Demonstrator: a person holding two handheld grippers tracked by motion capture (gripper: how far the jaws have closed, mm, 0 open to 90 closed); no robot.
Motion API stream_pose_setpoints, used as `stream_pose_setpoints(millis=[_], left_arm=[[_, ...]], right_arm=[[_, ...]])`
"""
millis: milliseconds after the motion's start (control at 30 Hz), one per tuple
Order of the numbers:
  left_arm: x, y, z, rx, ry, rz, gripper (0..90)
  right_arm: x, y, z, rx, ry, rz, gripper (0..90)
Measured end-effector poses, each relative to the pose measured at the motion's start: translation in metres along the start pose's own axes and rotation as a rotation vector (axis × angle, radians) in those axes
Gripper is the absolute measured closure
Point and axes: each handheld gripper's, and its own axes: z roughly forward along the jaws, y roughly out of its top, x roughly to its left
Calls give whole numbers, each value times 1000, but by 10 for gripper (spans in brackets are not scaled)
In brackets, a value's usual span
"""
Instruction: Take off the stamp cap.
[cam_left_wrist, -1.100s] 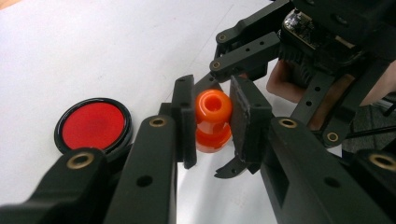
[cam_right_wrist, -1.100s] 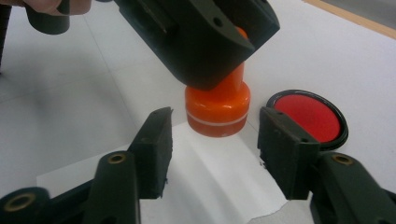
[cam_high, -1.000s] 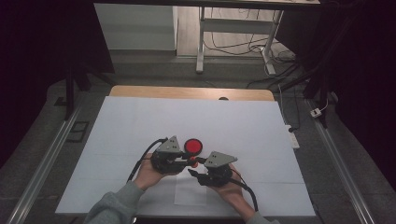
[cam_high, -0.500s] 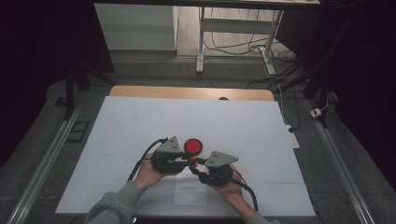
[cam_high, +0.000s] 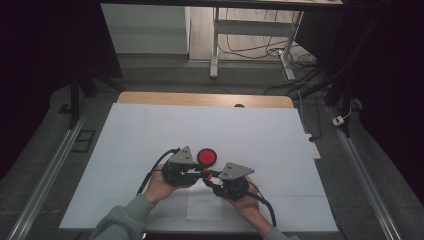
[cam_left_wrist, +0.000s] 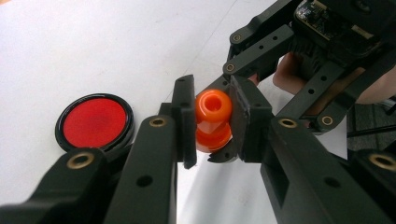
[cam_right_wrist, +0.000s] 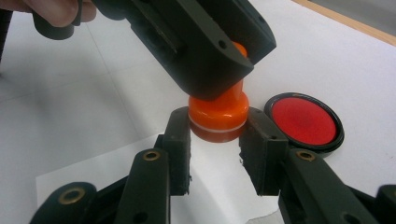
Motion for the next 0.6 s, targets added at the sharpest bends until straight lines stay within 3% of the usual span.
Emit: stream_pose_setpoints(millis=[600], left_arm=[[-2,0,-1,-8,11,9,723]], right_arm=[[1,-2,-2,-18,-15,-11,646]])
